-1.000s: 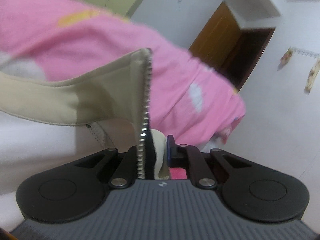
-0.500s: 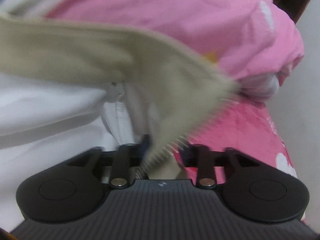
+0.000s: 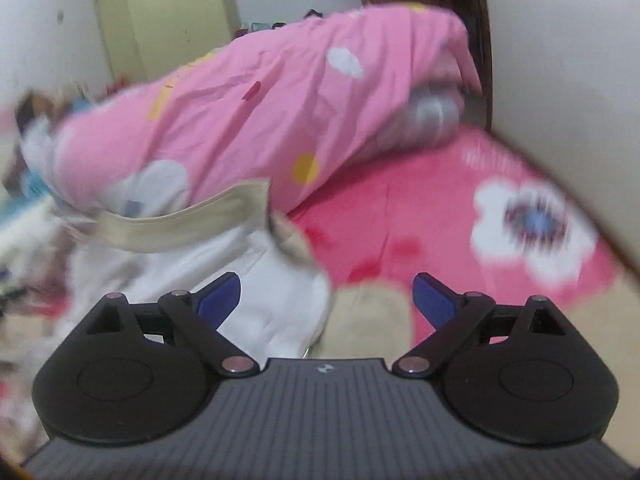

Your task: Fold clothes

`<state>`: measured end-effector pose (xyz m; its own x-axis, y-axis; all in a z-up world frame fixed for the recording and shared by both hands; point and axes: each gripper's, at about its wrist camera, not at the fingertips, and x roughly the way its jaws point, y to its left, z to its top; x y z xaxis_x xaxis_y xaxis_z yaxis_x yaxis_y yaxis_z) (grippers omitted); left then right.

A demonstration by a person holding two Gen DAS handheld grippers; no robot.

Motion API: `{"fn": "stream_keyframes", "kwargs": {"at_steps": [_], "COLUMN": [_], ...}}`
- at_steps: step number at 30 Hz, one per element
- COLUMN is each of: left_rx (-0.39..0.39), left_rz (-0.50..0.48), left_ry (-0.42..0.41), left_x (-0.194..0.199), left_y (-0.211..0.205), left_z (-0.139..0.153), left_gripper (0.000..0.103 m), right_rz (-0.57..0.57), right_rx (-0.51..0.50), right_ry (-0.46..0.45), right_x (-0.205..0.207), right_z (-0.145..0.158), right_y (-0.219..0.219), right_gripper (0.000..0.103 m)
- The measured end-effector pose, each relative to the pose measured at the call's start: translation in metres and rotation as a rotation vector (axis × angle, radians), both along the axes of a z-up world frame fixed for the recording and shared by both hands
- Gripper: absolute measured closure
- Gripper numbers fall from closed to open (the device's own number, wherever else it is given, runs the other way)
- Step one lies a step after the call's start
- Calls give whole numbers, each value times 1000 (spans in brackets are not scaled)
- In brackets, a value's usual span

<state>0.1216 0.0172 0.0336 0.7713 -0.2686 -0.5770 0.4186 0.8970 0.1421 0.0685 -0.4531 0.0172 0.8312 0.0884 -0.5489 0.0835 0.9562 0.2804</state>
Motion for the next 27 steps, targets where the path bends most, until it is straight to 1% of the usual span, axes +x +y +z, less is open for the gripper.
{"fn": "stream_keyframes", "kwargs": {"at_steps": [2,4,5,7,9,10,11,12,14,15,16,18,19,21,22,23,24,25,27], "left_rx": [-9,3,14,62,162,224,290,342,415,412,393,342,315,267,240,211,185,160,122], "left_rz": [-123,-228,-270,-317,-331,-338,-347,-354,-353,-345,-333,-300,-283,-267,-261,-254,-247,-240,-228], "left_ry": [68,115,128,132,119,87,46,9,-46,-55,-46,2,21,54,68,80,90,99,110], "left_x": [-34,-67,-83,-108,-126,-134,-142,-149,-157,-157,-155,-148,-144,-139,-137,-136,-134,-133,-132], "left_y": [-11,-27,-35,-52,-69,-78,-86,-91,-99,-100,-100,-97,-95,-91,-88,-85,-82,-79,-74], "left_z": [-4,-17,-25,-47,-73,-85,-97,-107,-120,-122,-121,-118,-118,-118,-119,-119,-120,-121,-122], "left_gripper": [14,14,14,14,14,14,14,14,14,15,15,16,18,28,29,33,36,37,44], "right_rz": [-15,-37,-44,-49,-28,-6,17,36,63,69,65,34,17,0,1,1,1,-2,-5], "right_rx": [79,148,185,258,318,327,318,285,205,175,162,172,192,225,217,209,201,196,194], "right_ry": [31,77,96,122,114,107,105,110,128,138,152,187,203,222,215,208,201,200,174], "right_x": [-20,-29,-31,-36,-44,-45,-44,-40,-29,-22,-14,-1,3,11,11,11,11,11,8], "right_z": [-23,-49,-62,-85,-95,-97,-97,-97,-97,-99,-102,-112,-119,-130,-131,-132,-132,-132,-125], "right_y": [6,9,11,16,25,31,39,47,64,69,71,68,64,60,62,63,65,65,63], "right_gripper": [10,10,10,10,10,10,10,11,10,10,10,10,10,12,19,29,59,83,91]}}
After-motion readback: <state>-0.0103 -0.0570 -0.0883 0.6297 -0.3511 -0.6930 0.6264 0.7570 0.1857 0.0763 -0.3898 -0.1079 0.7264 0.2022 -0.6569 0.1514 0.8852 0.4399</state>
